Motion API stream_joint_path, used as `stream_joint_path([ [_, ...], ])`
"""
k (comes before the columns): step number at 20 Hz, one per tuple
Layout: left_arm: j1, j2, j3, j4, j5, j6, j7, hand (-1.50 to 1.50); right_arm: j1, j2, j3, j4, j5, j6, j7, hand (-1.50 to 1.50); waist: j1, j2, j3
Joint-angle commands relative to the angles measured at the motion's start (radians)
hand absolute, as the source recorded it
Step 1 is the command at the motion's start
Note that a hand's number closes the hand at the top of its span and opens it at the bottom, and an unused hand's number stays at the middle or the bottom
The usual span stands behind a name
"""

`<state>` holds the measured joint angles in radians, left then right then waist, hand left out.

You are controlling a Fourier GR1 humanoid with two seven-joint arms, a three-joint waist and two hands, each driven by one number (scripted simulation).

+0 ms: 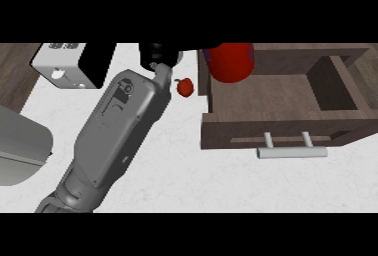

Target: Pick up the can, place it into the drawer and close the drawer

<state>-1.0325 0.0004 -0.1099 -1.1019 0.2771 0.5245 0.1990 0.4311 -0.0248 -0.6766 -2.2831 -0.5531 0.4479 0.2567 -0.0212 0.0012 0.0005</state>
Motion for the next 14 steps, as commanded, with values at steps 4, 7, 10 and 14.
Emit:
stream_joint_path([
  [4,-0.187,0.0,-0.048,0.184,0.084,0.088,-0.043,1.5,-0.005,-0.012,-0.035,0.064,-0.011,0.059,-0.051,-1.5,-0.013,0.002,0.001],
  [7,-0.158,0.0,-0.084,0.259,0.166,0.067,-0.144,1.5,0.019,0.021,-0.017,0.024,0.001,0.056,-0.029,-1.5,-0.021,0.003,0.0],
  [10,-0.223,0.0,-0.108,0.329,0.209,0.076,-0.184,1.5,-0.033,0.007,0.005,0.045,0.048,0.019,-0.03,-1.5,-0.021,0.006,0.0],
  [14,-0.248,0.0,-0.097,0.384,0.257,0.035,-0.182,1.5,0.033,0.024,0.039,-0.008,0.044,0.025,-0.048,-1.5,-0.02,0.004,0.0],
])
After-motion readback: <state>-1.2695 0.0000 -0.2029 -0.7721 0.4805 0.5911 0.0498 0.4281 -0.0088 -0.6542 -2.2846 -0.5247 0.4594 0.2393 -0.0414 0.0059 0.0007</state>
